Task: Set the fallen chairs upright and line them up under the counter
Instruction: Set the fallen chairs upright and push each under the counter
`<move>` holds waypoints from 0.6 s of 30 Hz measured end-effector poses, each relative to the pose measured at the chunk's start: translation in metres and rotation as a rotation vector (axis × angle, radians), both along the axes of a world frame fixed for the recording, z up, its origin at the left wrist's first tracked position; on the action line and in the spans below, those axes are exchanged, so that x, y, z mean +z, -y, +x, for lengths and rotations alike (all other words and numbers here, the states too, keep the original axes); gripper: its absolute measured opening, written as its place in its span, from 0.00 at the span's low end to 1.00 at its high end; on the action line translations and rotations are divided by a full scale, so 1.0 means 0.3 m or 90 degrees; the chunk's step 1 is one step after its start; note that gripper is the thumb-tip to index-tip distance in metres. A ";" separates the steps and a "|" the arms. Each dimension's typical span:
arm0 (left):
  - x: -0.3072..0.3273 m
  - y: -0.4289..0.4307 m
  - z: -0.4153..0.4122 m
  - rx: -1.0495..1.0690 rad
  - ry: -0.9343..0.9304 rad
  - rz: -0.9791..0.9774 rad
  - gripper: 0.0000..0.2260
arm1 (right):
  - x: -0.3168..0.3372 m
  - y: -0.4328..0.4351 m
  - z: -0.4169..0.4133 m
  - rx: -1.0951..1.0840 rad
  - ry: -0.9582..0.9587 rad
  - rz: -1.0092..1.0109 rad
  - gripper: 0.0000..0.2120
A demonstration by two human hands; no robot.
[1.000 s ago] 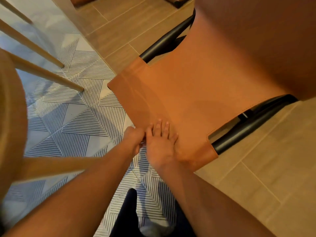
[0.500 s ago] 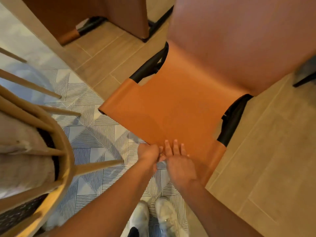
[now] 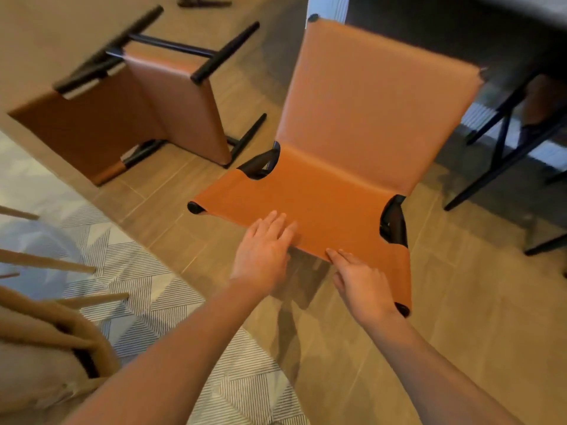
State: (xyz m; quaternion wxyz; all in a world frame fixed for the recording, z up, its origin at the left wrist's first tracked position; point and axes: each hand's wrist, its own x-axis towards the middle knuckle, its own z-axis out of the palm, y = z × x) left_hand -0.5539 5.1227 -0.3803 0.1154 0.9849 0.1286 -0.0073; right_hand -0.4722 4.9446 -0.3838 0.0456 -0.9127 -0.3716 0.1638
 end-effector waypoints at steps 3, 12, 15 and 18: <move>0.032 -0.049 0.131 -0.068 -0.094 0.078 0.24 | 0.047 0.000 0.103 -0.014 0.035 0.036 0.23; 0.146 -0.126 0.427 -0.096 -0.125 0.107 0.32 | 0.191 -0.043 0.443 0.003 0.248 -0.010 0.25; 0.208 -0.127 0.545 -0.087 -0.162 0.098 0.33 | 0.236 -0.053 0.555 0.028 0.284 -0.015 0.25; 0.257 -0.148 0.648 -0.107 -0.200 0.091 0.34 | 0.279 -0.061 0.652 0.033 0.274 0.003 0.22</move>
